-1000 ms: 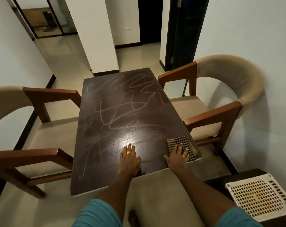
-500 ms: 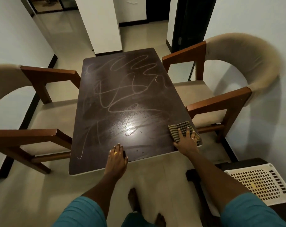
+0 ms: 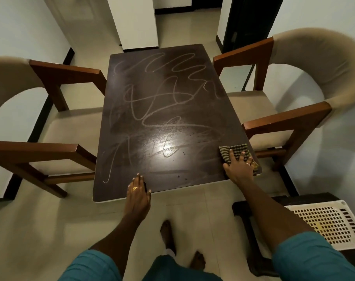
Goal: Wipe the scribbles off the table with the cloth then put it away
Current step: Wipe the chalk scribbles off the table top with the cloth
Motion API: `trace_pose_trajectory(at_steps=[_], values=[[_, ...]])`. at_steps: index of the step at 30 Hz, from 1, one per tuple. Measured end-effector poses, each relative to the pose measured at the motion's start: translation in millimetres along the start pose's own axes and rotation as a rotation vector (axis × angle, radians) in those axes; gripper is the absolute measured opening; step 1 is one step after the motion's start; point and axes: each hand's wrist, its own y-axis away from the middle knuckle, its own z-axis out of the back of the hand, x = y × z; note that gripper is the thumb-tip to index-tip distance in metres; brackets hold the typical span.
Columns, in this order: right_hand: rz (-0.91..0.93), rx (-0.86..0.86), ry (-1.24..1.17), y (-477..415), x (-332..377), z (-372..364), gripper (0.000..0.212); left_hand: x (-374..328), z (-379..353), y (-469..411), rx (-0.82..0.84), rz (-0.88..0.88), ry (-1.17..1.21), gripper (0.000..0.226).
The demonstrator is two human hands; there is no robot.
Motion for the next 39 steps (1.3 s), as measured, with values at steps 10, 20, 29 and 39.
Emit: trace_pose_trajectory(at_steps=[10, 20, 29, 39], values=[[0.289, -0.008, 0.095, 58, 128, -56, 0.071, 5, -3, 11, 0.02, 0.021, -0.02, 0.058], [0.254, -0.093, 0.126, 39, 37, -46, 0.064, 1, -13, 12, 0.012, 0.018, -0.012, 0.058], [-0.128, -0.1, 0.065, -3, -38, -14, 0.065, 9, -21, 21, 0.018, 0.003, 0.042, 0.059], [-0.14, -0.086, 0.027, 20, 29, -23, 0.064, 71, 4, 37, -0.053, 0.167, 0.082, 0.062]])
